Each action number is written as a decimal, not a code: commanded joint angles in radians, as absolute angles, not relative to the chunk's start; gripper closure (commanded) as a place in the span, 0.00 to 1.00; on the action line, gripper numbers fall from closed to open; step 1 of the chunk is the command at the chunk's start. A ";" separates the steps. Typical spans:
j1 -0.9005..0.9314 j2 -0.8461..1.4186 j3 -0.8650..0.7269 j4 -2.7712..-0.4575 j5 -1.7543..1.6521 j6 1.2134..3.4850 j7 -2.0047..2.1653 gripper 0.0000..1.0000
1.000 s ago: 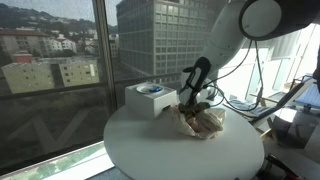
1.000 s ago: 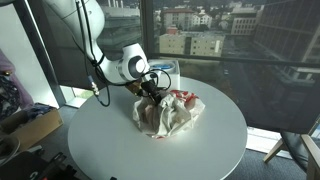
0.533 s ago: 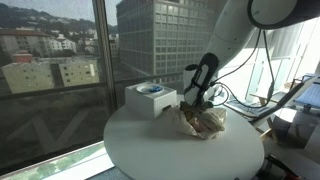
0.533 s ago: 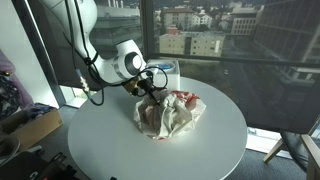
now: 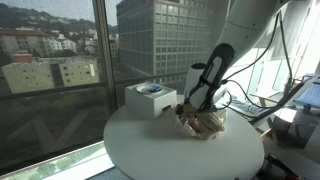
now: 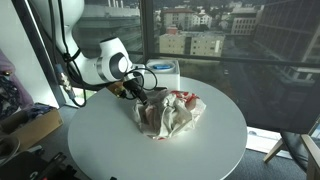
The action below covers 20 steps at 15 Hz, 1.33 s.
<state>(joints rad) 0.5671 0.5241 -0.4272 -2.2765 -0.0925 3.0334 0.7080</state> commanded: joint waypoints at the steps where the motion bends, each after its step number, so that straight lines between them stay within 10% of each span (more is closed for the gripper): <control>1: 0.566 0.431 -0.389 -2.354 -0.096 3.061 0.619 0.00; 20: 0.455 0.764 -0.280 -1.937 -0.074 2.830 0.550 0.00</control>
